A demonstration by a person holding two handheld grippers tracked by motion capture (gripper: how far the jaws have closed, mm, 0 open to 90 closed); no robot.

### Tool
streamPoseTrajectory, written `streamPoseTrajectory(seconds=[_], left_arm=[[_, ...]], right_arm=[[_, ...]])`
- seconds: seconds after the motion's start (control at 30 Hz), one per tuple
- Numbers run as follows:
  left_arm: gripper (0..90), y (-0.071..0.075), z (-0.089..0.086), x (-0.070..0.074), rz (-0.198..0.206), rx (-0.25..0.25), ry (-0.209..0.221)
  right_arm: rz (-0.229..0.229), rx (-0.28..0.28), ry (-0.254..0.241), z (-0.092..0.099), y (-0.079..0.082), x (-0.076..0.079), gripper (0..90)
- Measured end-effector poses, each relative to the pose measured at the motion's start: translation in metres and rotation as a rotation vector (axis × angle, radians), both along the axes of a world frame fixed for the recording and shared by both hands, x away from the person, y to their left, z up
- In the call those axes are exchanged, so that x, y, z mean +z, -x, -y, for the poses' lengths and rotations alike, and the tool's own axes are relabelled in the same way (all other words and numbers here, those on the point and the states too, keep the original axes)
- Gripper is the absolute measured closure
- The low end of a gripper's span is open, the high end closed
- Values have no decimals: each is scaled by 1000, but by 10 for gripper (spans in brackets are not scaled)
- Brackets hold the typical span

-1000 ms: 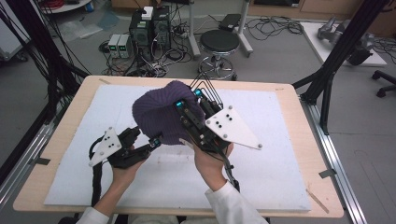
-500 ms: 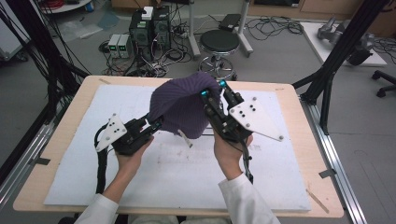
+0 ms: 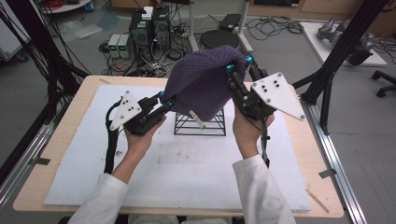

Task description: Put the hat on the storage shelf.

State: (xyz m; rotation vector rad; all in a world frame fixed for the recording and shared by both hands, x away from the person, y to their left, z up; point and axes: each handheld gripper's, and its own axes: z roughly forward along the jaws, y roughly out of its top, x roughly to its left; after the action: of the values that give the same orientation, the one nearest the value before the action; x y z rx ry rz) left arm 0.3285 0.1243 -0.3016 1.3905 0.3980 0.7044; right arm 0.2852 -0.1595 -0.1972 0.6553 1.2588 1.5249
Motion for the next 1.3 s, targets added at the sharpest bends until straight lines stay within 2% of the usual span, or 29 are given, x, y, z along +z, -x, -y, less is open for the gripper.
streamPoseTrajectory(seconds=[0.17,0.4,0.5,0.67,0.83,0.97,1.3], left_arm=[[814,-16,13,14,-23,-12,35],[814,-33,28,21,-30,2,29],[813,-39,35,17,-43,6,26],[813,-47,44,10,-56,15,20],[813,-54,45,6,-59,44,19],[813,-60,47,0,-78,55,12],[811,-64,50,-12,-103,59,-4]], right_arm=[[27,-60,30,7,-5,12,743],[45,-114,58,17,-18,18,743],[37,-125,77,21,-24,17,743],[14,-145,81,26,-36,14,742],[-2,-149,84,26,-48,10,742],[-19,-158,88,23,-57,6,742],[-45,-165,109,20,-69,-3,742]])
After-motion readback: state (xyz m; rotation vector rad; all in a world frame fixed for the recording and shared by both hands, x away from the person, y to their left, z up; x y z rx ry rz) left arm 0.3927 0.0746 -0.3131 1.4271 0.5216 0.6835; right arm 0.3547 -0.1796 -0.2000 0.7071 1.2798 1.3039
